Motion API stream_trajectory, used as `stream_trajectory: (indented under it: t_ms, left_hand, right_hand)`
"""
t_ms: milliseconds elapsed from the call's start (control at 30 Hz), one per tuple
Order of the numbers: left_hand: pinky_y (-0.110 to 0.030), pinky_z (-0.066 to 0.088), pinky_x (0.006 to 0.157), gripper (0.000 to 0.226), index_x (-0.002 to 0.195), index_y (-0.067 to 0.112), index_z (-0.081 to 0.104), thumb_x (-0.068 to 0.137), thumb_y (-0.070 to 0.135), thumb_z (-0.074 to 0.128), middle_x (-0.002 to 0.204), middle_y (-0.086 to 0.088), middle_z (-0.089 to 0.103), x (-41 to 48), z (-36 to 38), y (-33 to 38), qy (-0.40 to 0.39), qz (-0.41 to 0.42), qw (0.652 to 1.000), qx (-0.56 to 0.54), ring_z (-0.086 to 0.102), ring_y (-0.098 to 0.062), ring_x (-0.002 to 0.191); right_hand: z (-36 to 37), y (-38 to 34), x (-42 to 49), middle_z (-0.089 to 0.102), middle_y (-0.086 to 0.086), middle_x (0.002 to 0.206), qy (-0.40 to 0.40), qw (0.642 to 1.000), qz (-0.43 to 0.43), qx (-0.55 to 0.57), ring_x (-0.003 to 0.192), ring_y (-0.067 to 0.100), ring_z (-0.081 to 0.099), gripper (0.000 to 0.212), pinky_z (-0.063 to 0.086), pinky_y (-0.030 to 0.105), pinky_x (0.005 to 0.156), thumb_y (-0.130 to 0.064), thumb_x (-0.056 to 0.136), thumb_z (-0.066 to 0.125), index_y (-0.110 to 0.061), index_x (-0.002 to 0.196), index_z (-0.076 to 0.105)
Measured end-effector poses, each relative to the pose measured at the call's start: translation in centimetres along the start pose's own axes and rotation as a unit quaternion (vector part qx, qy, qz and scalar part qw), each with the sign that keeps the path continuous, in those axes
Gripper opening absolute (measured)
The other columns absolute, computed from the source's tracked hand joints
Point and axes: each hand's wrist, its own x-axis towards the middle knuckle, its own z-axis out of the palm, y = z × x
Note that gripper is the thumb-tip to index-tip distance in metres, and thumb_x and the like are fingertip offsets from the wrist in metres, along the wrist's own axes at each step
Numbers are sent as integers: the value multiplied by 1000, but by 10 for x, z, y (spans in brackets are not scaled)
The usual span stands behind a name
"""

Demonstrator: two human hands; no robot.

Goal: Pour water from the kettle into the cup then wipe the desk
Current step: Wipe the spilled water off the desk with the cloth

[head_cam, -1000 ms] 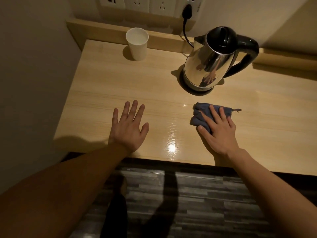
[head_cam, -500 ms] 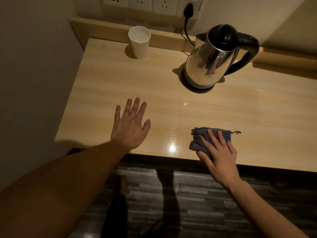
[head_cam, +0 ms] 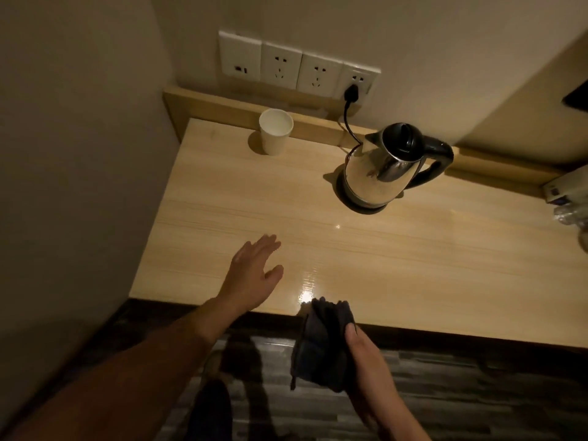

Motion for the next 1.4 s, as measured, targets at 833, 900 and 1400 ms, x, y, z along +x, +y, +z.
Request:
stream_trajectory:
  t_ms: [833,900,1400]
  left_hand:
    - [-25,35,53,21,101,20,49,111,33,37,81,3,57,21,-189,15,199,-135,955,-176,57,-9,70]
    - [-30,39,55,21,102,20,49,111,33,37,82,-1,58,40,-194,7,195,-133,960,-153,59,-15,71]
    - [-33,43,74,27,118,7,59,112,25,40,101,-13,66,221,-201,-54,190,-175,959,-116,66,-31,96]
  right_hand:
    - [223,-109,149,80,7,110,77,987,-90,-106,101,25,76,26,62,46,86,-25,111,50,-16,115,74]
    - [225,-118,171,73,15,107,87,980,-84,-157,94,28,70,24,56,44,78,-21,111,46,-8,110,66]
    - [250,-150,338,57,-17,86,120,875,-187,-430,87,21,70,11,48,25,68,-18,106,54,-24,105,44]
